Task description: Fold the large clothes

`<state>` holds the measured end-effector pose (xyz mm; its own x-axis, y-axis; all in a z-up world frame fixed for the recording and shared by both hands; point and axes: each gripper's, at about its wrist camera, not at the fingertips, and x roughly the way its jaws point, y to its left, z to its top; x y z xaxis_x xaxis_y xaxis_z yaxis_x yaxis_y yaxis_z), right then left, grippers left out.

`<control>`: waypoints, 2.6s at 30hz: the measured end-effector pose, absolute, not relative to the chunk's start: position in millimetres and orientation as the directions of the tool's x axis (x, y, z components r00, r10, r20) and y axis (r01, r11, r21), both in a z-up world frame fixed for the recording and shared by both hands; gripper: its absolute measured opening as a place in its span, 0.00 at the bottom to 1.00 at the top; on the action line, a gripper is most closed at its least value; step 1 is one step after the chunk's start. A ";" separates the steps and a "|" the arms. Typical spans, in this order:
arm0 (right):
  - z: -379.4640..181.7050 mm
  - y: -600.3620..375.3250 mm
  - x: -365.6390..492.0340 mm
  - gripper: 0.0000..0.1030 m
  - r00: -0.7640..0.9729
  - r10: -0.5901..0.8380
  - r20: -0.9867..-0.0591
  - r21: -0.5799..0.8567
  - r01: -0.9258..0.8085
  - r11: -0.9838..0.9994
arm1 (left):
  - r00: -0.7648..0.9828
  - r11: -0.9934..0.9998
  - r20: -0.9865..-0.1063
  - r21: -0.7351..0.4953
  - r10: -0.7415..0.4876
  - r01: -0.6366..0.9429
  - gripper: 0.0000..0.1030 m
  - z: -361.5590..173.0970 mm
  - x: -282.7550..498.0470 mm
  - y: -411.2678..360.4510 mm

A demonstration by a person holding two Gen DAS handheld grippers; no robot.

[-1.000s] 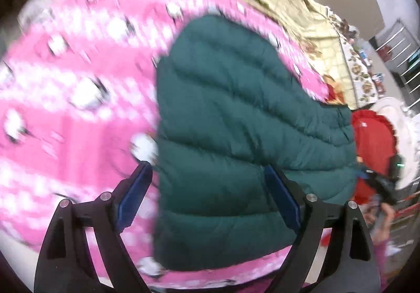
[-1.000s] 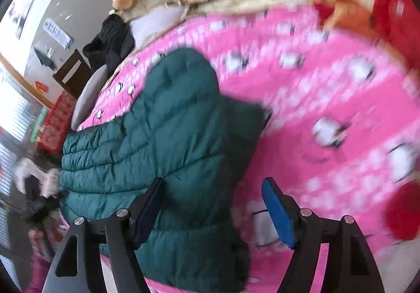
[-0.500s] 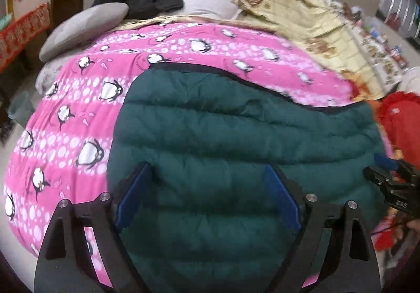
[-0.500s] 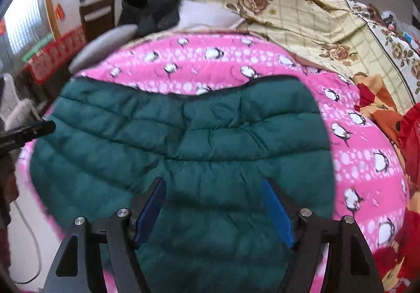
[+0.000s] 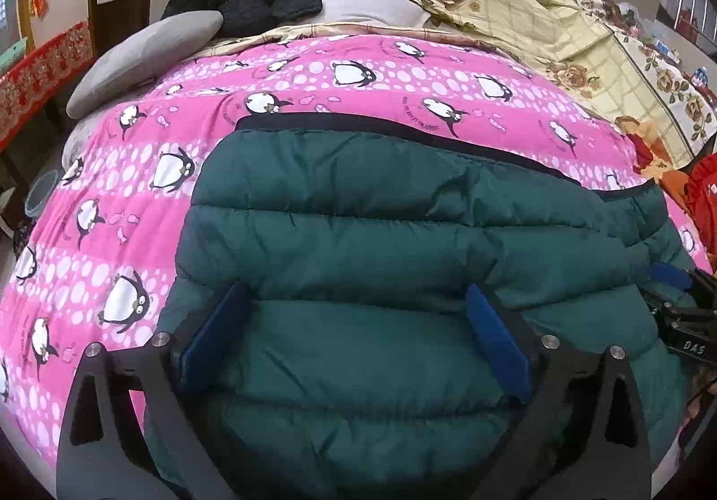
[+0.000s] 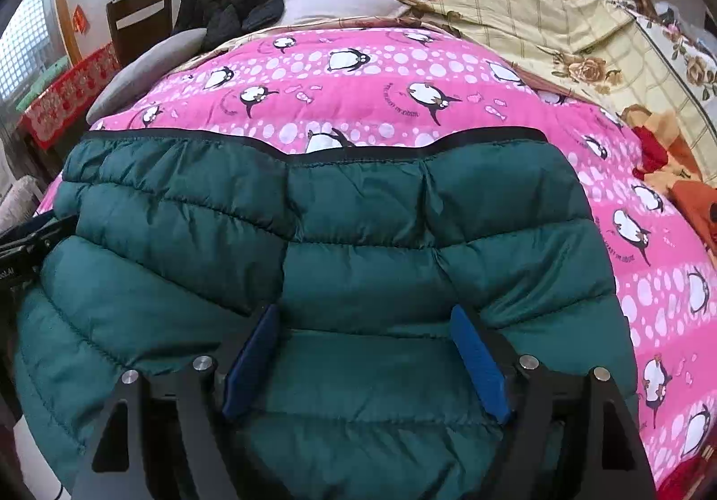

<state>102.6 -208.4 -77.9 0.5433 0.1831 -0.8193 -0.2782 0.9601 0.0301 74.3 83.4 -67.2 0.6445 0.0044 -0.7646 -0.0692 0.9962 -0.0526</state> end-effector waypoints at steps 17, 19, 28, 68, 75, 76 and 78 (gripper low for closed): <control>7.6 -214.0 -0.2 0.84 0.670 0.227 -0.707 0.115 -0.208 0.971 | 0.747 0.997 -0.663 -0.018 0.047 -0.078 0.96 -20.8 -11.4 49.3; 12.0 -211.6 -13.2 0.84 0.684 0.240 -0.689 0.123 -0.215 0.969 | 0.755 0.996 -0.656 -0.050 0.019 -0.069 0.96 -17.1 -21.2 48.6; 6.4 -203.3 -52.0 0.85 0.736 0.202 -0.646 0.087 -0.192 0.977 | 0.789 0.995 -0.607 0.028 0.093 -0.095 0.96 -8.6 -47.2 38.8; 15.1 -182.1 -69.6 0.92 0.754 0.224 -0.618 0.074 -0.228 0.971 | 0.786 0.994 -0.611 0.006 0.089 -0.108 0.96 -5.5 -61.5 32.9; 16.4 -181.6 -69.8 0.92 0.755 0.224 -0.616 0.069 -0.232 0.970 | 0.790 0.995 -0.609 -0.005 0.077 -0.101 0.96 -1.1 -64.1 28.8; 16.8 -181.2 -69.8 0.92 0.755 0.224 -0.616 0.068 -0.233 0.970 | 0.790 0.995 -0.609 -0.003 0.076 -0.099 0.96 -0.7 -64.5 27.4; 16.6 -179.7 -69.7 0.92 0.754 0.223 -0.618 0.064 -0.234 0.970 | 0.789 0.996 -0.610 -0.005 0.071 -0.094 0.96 -0.6 -64.5 26.8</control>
<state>-69.7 -179.7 16.6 0.7540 0.2228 -0.6180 -0.2345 0.9700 0.0636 -64.5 26.8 -0.6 0.7893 0.0713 -0.6099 -0.0941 0.9955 -0.0055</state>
